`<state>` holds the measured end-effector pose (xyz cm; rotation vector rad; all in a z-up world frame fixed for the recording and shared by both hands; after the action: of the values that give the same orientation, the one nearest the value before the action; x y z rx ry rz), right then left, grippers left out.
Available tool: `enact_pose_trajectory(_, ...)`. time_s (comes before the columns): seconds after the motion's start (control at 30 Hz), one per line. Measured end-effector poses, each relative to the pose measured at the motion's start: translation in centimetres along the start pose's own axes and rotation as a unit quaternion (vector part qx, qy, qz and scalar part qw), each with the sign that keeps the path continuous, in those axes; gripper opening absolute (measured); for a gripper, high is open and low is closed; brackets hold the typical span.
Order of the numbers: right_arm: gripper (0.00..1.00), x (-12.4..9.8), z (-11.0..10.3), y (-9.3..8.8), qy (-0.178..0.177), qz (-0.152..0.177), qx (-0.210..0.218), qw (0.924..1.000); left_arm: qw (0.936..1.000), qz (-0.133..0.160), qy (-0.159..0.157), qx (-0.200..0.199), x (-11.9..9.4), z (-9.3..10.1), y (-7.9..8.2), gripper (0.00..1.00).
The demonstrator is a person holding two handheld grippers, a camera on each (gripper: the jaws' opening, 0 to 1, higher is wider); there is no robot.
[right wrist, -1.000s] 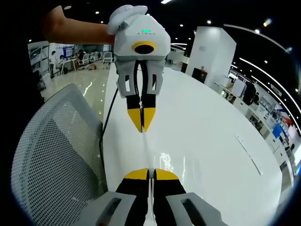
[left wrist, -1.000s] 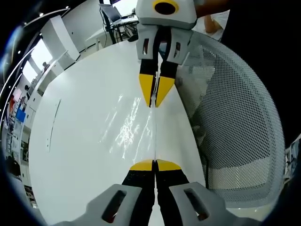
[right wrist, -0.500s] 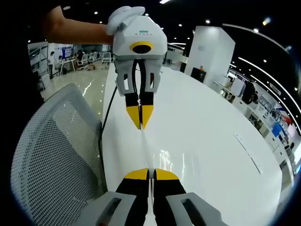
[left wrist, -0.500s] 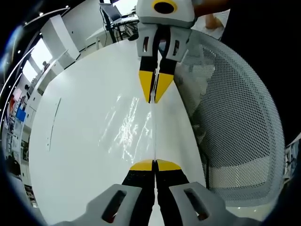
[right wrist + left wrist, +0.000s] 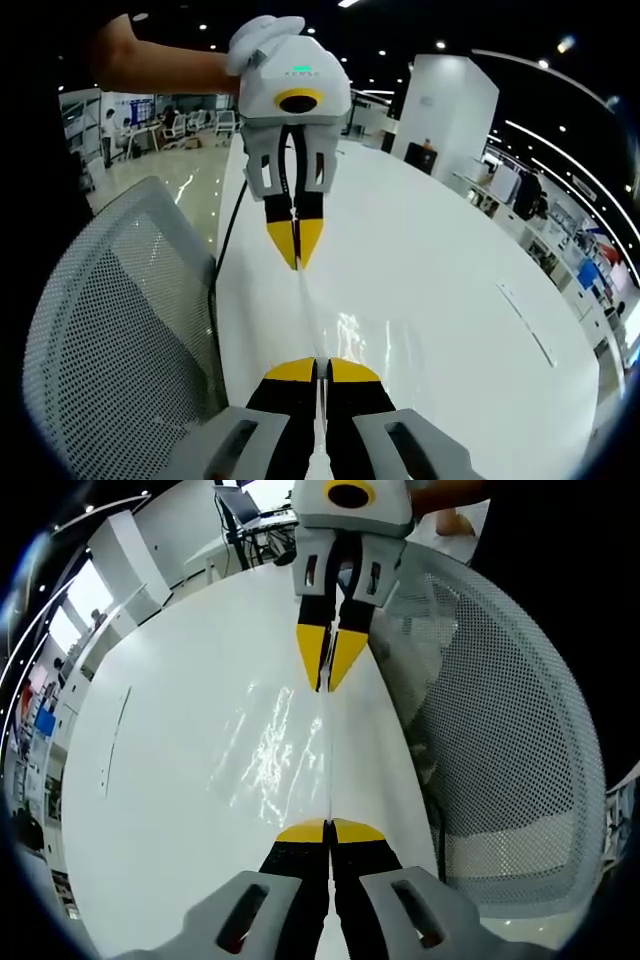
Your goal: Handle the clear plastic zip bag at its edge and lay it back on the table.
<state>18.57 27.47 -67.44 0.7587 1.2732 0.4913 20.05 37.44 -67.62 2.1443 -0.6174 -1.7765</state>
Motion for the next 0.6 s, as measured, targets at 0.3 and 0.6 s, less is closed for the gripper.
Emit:
enact_pose_trajectory(0.3,0.00,-0.10,-0.01,0.02,-0.001,0.000,0.000,1.0000,1.0000,0.000,0.001,-0.001,-0.05,-0.06,-0.13,0.00)
enact_pose_trajectory(0.6,0.00,-0.12,0.06,0.09,-0.001,0.000,0.000,1.0000,1.0000,-0.001,0.002,-0.003,-0.20,-0.17,-0.17,0.00)
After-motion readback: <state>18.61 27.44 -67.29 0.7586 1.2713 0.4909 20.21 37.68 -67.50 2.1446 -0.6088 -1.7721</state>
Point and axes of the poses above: the point that each gripper's makers call its tool centre point, and the gripper's own axes: x roughly forward along the fingers, z roughly to its right, y roughly out of its top, the point moved 2 cm from there along -x, roughly backward along the fingers, and after that the axes turned 5 degrees about y, right-handed, at the moved point
